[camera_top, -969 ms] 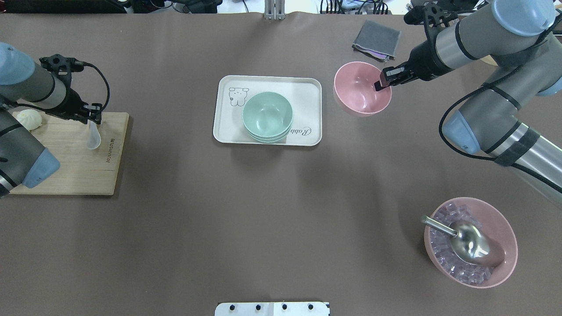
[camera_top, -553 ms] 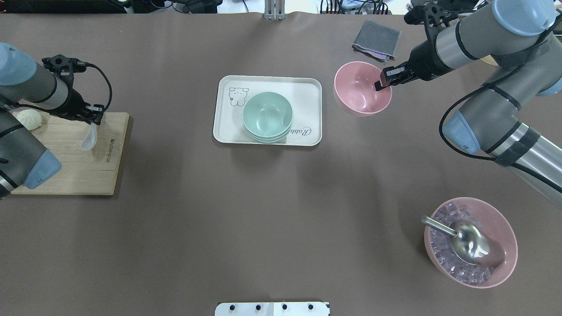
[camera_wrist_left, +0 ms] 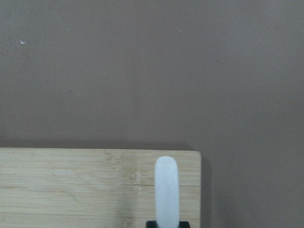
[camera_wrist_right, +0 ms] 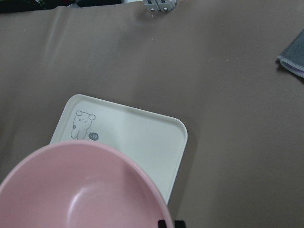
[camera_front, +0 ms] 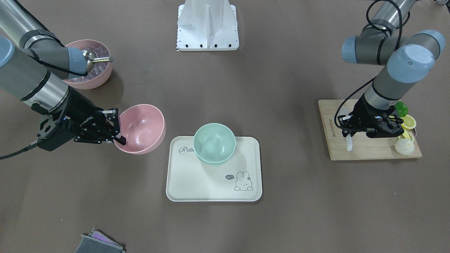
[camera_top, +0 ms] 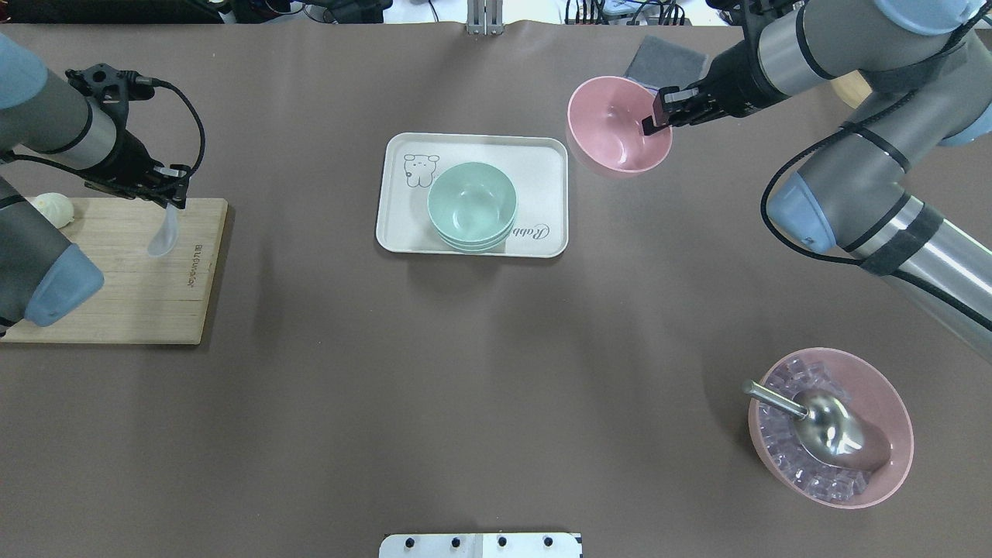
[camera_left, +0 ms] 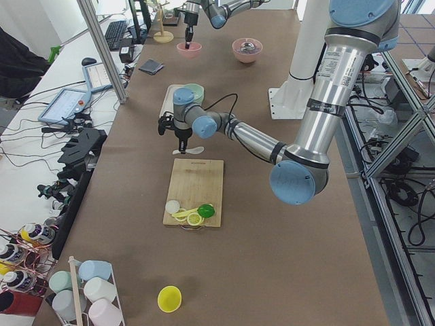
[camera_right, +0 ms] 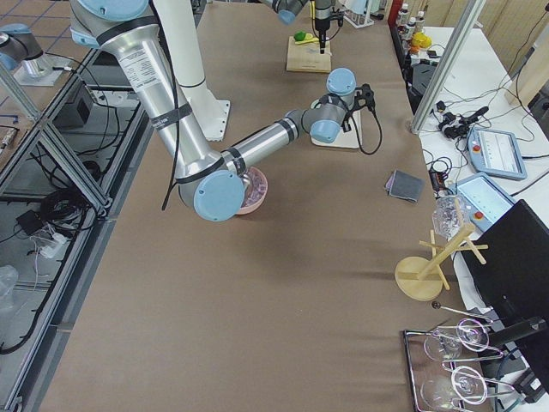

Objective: Stack pink bowl on green and place spoon
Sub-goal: 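Lower the pink bowl onto the green bowl while left gripper lifts the spoon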

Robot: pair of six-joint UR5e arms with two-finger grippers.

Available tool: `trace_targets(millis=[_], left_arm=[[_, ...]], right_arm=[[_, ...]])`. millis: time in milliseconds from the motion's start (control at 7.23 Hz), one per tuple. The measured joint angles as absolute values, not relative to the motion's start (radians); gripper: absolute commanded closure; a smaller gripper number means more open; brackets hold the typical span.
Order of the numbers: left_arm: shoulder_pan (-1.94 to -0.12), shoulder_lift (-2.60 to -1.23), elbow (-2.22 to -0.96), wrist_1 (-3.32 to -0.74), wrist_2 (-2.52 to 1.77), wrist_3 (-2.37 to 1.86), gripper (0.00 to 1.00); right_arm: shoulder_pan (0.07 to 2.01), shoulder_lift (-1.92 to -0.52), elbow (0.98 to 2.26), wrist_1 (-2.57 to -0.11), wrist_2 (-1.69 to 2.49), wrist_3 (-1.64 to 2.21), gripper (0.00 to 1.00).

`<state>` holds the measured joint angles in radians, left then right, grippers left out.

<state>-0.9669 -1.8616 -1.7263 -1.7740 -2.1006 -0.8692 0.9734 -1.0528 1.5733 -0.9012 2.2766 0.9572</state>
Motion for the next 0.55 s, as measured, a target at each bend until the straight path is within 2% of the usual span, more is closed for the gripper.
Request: trace_targets(millis=[553], left_arm=[[-0.976, -1.953, -1.779, -1.780, -2.122, -1.129, 1.00]], right_arm=[[0.757, -0.928, 1.532, -0.906, 1.970, 1.128, 1.00]])
